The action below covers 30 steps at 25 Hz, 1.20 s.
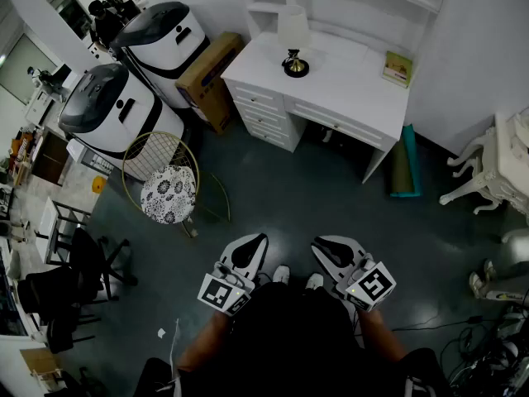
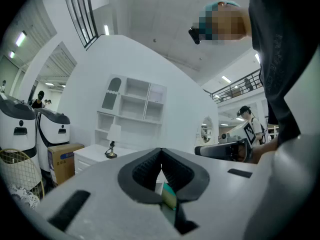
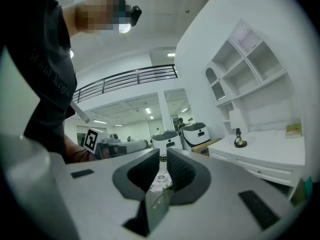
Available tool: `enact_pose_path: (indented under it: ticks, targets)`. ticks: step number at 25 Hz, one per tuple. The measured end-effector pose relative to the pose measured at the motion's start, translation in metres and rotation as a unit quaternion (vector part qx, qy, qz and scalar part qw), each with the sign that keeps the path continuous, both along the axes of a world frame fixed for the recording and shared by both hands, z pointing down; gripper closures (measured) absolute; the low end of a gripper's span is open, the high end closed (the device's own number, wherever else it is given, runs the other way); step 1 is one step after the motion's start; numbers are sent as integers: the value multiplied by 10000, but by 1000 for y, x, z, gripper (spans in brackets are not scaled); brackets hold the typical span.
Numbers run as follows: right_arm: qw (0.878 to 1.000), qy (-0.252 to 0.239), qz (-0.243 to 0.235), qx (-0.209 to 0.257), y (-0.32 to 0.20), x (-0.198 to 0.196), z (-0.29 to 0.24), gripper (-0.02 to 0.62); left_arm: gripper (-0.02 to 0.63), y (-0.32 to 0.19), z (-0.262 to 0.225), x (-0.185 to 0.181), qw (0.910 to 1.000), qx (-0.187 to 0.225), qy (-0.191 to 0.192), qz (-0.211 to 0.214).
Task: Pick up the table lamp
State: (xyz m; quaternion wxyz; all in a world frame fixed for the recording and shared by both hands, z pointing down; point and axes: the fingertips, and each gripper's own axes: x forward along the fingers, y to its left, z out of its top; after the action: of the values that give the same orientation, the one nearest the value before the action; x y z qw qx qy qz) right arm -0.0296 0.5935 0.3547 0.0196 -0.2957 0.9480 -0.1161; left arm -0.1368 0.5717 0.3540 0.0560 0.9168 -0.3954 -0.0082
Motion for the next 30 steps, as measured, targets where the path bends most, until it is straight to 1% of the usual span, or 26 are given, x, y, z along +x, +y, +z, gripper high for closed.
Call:
enact_pose_path:
  ticks: [4, 9, 13, 16, 18, 21, 25, 28, 30]
  targets:
    - [9999, -5, -124, -66, 9, 10, 7, 538, 588, 9, -1, 11, 9999, 47, 64, -73]
    - [9991, -263, -137, 287, -2, 16, -3, 537, 588, 10, -5, 13, 9997, 166, -14, -195]
    - [9988, -389, -169, 239, 0, 21, -3, 537, 588, 13, -2, 15, 9997, 83, -10, -246]
    - [9985, -439, -152, 295, -8, 21, -7, 538, 588, 5, 2, 15, 9997, 26, 41, -242]
    - [9988, -376, -43, 304, -18, 22, -4, 538, 588, -6, 7, 17, 9997, 14, 90, -213]
    - [9992, -350, 50, 182, -38, 27, 3, 538, 588, -28, 16, 24, 9998, 19, 152, -120]
    - [9995, -296, -58, 6, -69, 25, 12, 552, 588, -70, 18, 27, 9996, 15, 273, -48]
    - [9994, -325, -117, -1, -101, 18, 10, 551, 588, -102, 17, 21, 9994, 18, 328, -68]
    - [9991, -388, -140, -91, -123, 13, 10, 551, 588, -123, 17, 14, 9993, -1, 353, -114]
